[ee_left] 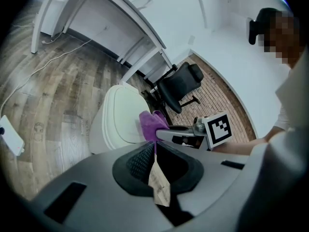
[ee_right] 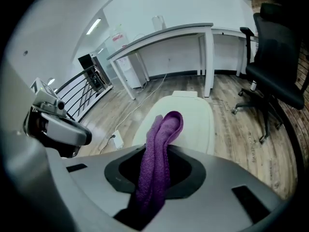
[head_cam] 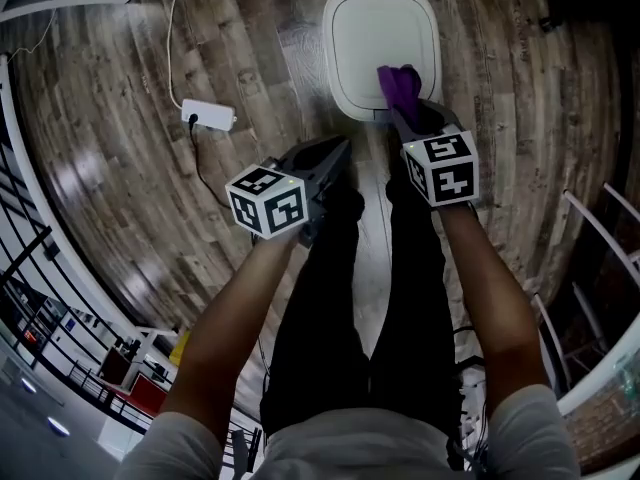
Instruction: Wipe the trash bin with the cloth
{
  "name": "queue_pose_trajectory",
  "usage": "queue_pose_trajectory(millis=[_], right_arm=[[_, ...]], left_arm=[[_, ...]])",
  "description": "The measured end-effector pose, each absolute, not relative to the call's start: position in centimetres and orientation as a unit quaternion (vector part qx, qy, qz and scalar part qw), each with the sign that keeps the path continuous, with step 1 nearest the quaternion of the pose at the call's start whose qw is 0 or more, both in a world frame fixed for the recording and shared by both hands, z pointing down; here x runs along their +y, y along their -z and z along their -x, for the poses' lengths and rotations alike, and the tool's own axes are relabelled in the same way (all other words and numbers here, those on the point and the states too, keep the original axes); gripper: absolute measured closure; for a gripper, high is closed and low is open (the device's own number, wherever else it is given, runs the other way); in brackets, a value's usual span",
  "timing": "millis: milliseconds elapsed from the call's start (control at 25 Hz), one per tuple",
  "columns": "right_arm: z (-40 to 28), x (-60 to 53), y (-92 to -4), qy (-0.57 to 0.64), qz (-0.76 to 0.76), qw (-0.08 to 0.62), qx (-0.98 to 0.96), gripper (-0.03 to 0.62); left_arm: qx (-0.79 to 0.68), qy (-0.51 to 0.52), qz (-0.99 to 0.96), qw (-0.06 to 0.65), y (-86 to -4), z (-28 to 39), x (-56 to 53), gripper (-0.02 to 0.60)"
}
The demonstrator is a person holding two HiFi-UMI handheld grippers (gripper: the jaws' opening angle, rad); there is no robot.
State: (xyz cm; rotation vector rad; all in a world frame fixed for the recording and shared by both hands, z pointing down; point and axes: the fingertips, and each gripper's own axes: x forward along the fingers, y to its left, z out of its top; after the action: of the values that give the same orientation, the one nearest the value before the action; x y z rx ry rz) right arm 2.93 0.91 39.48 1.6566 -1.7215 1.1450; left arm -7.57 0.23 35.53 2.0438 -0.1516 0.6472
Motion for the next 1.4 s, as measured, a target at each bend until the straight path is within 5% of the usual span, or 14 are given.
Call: queue_pose_trajectory(millis=[480, 800, 1400], right_arm=[[11.0, -3.6, -41.3, -0.445, -0.513, 0.239, -0.694, 0.499], [8.1, -0.3, -44.8, -0.468, -0.518, 0.291, -0.655, 0.500], [2.7, 3.9, -44.9, -0.489, -0.533, 0.262, -0.639, 0.499]], left_arm=[[-0.106, -0.255, -0.830, 0.485, -35.9, 14.6, -2.9, 0.566], [-0.105, -0.255, -0.827, 0.491, -36.5, 14.8, -2.6, 0.566], [-0.061, -0.280, -0.827, 0.484, -36.6, 7.2, 1.3, 0.566]])
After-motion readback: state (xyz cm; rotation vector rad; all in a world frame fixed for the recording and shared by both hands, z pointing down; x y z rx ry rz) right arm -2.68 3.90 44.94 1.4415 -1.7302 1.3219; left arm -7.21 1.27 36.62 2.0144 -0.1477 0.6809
